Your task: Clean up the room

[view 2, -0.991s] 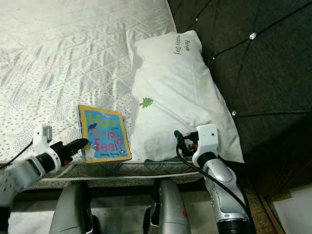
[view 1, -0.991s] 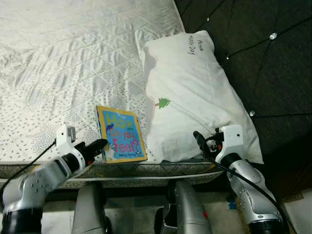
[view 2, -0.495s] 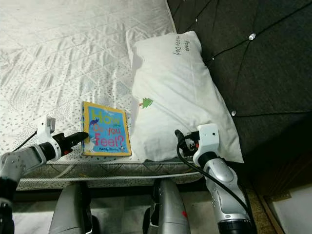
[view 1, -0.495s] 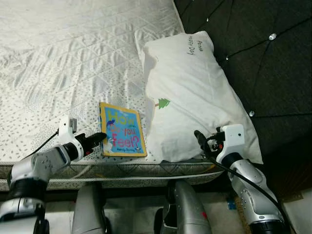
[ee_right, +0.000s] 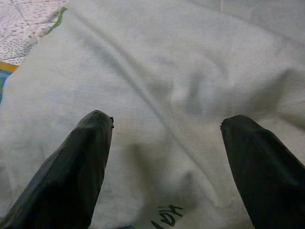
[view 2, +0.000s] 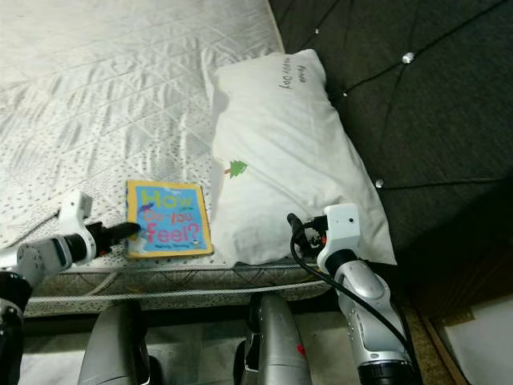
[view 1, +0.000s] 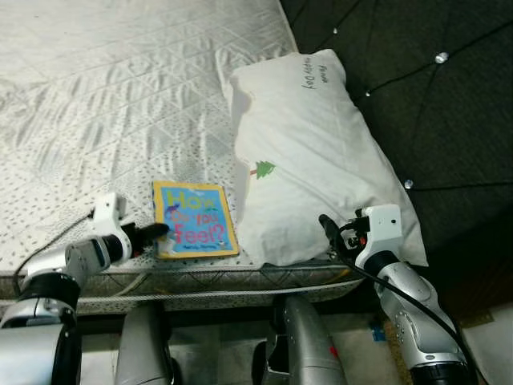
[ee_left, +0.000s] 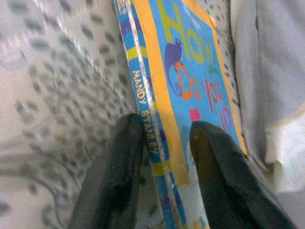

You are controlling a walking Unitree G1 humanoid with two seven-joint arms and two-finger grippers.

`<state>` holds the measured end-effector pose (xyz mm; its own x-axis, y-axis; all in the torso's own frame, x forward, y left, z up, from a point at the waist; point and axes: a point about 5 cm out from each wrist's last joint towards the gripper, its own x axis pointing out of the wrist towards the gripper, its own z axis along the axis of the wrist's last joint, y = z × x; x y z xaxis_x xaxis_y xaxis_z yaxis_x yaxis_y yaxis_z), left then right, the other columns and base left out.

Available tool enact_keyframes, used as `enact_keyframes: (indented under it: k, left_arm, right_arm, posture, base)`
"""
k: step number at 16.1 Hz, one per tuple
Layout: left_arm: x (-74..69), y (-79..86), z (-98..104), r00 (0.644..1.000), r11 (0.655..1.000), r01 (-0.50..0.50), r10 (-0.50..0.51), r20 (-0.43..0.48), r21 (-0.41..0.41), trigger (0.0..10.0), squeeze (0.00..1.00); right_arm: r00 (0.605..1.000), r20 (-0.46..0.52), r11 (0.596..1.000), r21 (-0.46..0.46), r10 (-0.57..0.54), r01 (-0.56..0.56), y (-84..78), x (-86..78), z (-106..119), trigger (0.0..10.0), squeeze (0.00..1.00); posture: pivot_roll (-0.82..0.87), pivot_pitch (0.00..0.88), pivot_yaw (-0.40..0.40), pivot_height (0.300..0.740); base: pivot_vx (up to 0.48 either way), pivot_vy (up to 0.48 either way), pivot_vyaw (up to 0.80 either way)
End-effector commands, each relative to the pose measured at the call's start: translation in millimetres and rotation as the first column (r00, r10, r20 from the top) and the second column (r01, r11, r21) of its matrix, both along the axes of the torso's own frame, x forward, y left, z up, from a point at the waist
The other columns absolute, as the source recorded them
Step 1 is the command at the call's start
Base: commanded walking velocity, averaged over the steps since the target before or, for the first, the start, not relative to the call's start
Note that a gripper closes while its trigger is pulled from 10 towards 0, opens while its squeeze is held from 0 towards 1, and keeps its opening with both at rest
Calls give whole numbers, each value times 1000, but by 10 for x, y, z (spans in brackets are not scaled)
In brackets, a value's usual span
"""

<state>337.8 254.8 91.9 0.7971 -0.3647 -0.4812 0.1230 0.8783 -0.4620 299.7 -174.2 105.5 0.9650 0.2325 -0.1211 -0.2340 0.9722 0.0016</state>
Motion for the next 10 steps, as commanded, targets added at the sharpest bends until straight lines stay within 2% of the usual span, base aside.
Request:
enact_keyframes:
  k: [1,2,5,9,10]
  left_arm:
    - [38,46,45,1000,999,-21,20,20,40,10000,1000]
    - [45,66,55,999,998,-32,30,27,49,10000,1000]
    - [72,268,144,987,981,-147,137,83,129,10000,1000]
    - [55,340,138,984,970,-169,155,86,176,10000,1000]
    - [68,377,159,977,951,-201,177,118,236,10000,1000]
  right_arm:
    - [1000,1,1000,-7,-21,21,-66,-11,15,10000,0]
    - [1000,2,1000,-6,-21,21,-64,-10,15,10000,0]
    - [1000,1,1000,-5,-22,22,-65,-7,11,10000,0]
    - [1000,1,1000,-4,-21,21,-54,2,10,10000,0]
    - [1000,2,1000,-3,-21,21,-50,2,7,10000,0]
  posture:
    - [-102,163,-170,567]
    - [-101,162,-170,567]
    - [-99,160,-170,567]
    - [-97,157,-167,567]
    - [-95,155,-166,567]
  base:
    - [0,0,0]
    - [0,0,0]
    - [0,0,0]
    - [0,0,0]
    - [0,0,0]
